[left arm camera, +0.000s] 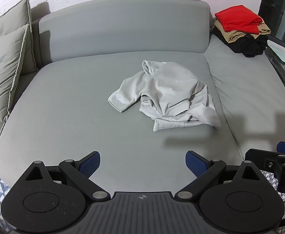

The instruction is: Fold clothes

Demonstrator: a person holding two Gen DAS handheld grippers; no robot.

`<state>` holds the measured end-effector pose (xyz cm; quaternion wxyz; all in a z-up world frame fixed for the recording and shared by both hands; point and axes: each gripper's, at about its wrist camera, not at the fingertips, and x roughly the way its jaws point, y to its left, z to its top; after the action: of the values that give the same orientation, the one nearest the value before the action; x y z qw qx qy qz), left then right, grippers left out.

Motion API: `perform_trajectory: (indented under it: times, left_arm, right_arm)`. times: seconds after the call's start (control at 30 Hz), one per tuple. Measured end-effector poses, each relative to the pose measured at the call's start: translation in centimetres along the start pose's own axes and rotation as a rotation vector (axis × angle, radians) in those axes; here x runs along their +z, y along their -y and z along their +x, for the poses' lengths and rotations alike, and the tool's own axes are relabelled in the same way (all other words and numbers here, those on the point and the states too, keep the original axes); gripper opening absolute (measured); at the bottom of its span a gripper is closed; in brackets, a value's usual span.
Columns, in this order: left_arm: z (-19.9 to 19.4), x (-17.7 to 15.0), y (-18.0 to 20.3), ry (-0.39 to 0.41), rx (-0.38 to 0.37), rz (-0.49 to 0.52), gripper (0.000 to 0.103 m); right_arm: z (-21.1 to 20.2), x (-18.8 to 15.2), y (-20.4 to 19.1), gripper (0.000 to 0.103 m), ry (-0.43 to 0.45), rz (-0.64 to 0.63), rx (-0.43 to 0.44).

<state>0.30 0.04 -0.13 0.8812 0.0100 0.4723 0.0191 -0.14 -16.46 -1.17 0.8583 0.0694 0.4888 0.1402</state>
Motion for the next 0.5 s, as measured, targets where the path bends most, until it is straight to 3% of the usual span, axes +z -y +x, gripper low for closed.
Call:
perform_trajectory:
  times: [0.5]
  left_arm:
    - [0.23,-0.23,0.0,-0.002,0.005,-0.001,0.096]
  right_arm:
    - [0.11,0.06,-0.09,0.083,-0.006,-0.003,-0.001]
